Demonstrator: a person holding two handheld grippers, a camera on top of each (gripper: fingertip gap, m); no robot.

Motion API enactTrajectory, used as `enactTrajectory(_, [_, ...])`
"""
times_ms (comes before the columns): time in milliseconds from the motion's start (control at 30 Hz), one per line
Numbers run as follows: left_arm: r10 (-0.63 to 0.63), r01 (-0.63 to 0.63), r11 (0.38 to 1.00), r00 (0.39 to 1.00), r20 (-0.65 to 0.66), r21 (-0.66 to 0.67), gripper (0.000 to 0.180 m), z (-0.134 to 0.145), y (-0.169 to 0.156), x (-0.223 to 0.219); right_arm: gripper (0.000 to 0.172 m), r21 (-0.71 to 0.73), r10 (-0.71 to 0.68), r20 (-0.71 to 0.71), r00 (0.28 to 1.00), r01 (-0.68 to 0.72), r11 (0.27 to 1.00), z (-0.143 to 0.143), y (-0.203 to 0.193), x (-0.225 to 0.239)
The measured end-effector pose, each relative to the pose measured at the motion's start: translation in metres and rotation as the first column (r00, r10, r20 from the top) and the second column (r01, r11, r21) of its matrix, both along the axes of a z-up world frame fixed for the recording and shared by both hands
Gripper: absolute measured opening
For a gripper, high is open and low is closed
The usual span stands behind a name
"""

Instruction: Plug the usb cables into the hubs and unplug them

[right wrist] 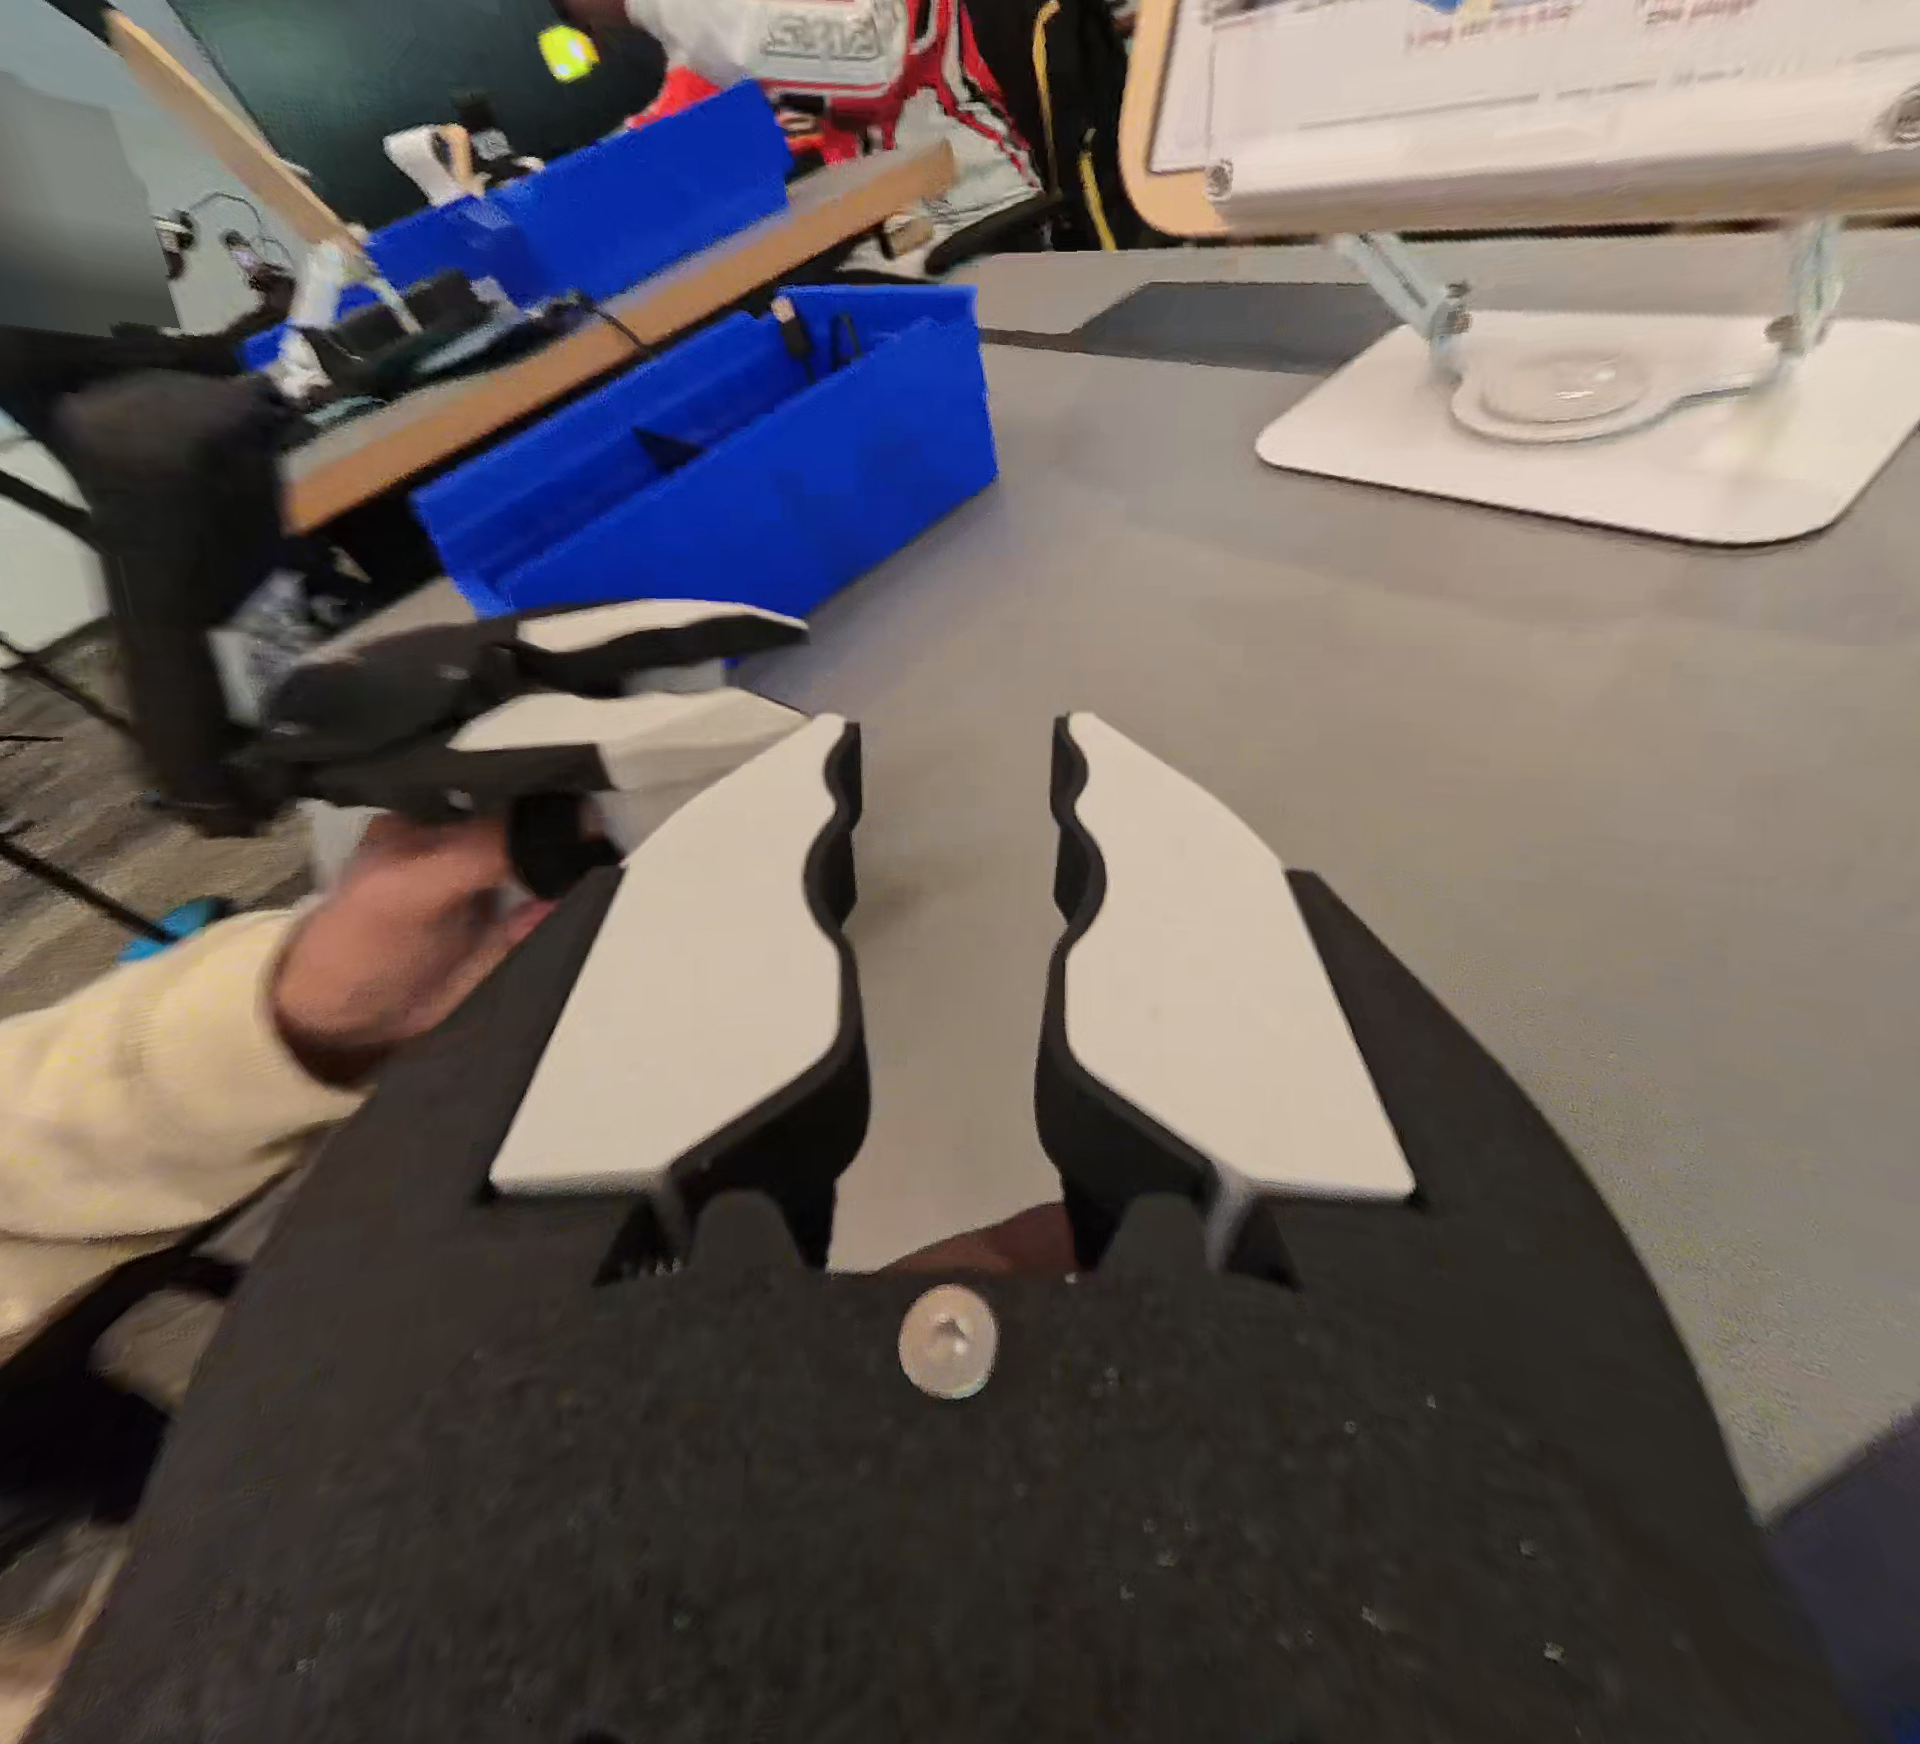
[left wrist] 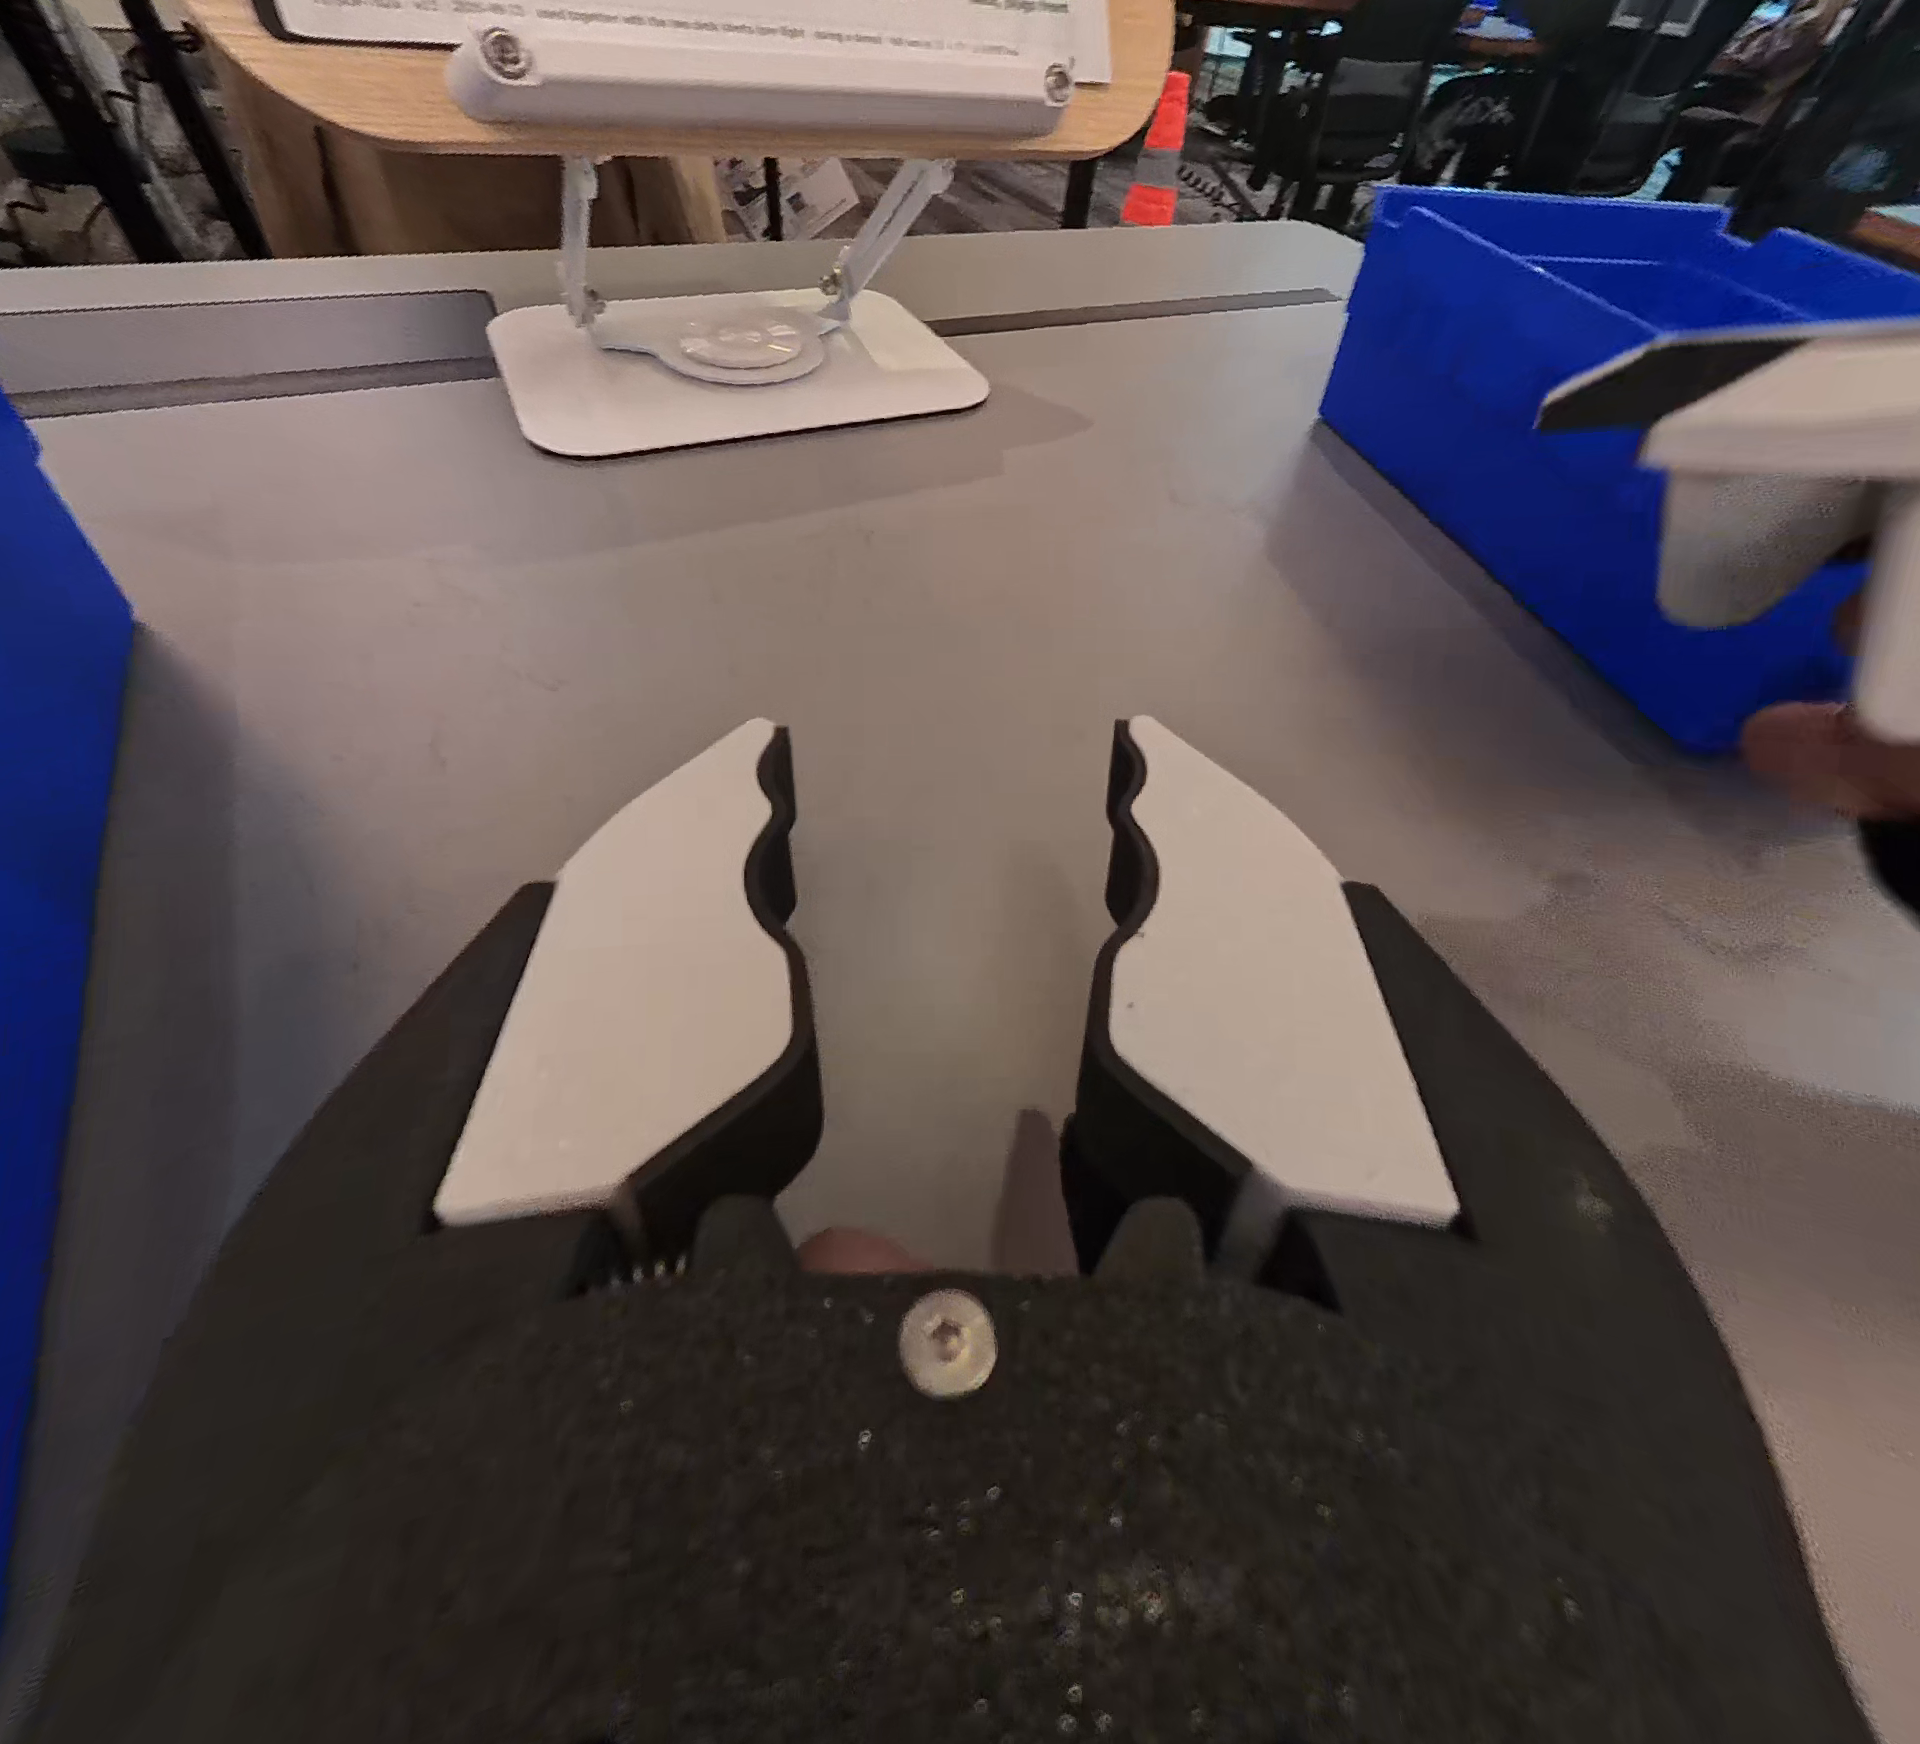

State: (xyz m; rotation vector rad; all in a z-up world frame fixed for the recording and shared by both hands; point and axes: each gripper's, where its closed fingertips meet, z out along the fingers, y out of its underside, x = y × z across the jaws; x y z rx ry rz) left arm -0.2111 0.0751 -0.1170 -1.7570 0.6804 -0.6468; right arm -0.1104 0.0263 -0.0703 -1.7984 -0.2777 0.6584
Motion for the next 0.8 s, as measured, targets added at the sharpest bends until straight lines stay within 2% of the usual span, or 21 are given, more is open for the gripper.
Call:
enactTrajectory(100, [0.033, -0.033, 0.999, 0.999, -0.017, -0.012, 0.058, -0.003, 0.004, -0.004, 0.041, 0.038, -0.053, 0.137, 0.989, 0.048, 0.998, -0.029, 0.012, -0.003])
enactTrajectory(267, [0.003, -0.005, 1.0, 0.997, -0.076, -0.029, 0.057, -0.003, -0.004, -0.002, 0.039, 0.187, -0.145, 0.302, 0.942, 0.09, 0.978, -0.031, 0.014, 0.009])
enactTrajectory(367, [-0.066, 0.065, 0.997, 0.996, -0.051, -0.033, 0.055, 0.045, -0.019, -0.013, 0.039, 0.177, -0.137, 0.29, 0.947, 0.087, 0.98, -0.036, 0.009, 0.009])
enactTrajectory(433, [-0.048, 0.051, 0.998, 0.993, -0.108, 0.022, 0.054, 0.082, -0.01, -0.041, 0.039, 0.171, -0.131, 0.28, 0.951, 0.085, 0.982, -0.037, 0.007, 0.009])
enactTrajectory(533, [-0.008, 0.031, 0.998, 0.94, -0.341, 0.062, 0.054, 0.112, 0.035, -0.094, 0.038, 0.153, -0.102, 0.246, 0.964, 0.065, 0.986, -0.037, 0.003, 0.005])
enactTrajectory(600, [0.004, 0.004, 1.0, 0.86, -0.51, 0.015, 0.056, 0.111, 0.078, -0.128, 0.038, 0.138, -0.082, 0.238, 0.968, 0.049, 0.989, -0.039, 0.002, 0.001])
enactTrajectory(667, [-0.034, -0.046, 0.993, 0.776, -0.629, -0.11, 0.061, 0.093, 0.118, -0.154, 0.039, 0.136, -0.076, 0.242, 0.967, 0.044, 0.99, -0.04, 0.002, -0.001])
enactTrajectory(800, [-0.121, -0.131, 0.949, 0.687, -0.717, -0.286, 0.062, 0.043, 0.174, -0.168, 0.039, 0.128, -0.069, 0.257, 0.964, 0.036, 0.991, -0.043, 0.002, -0.003])
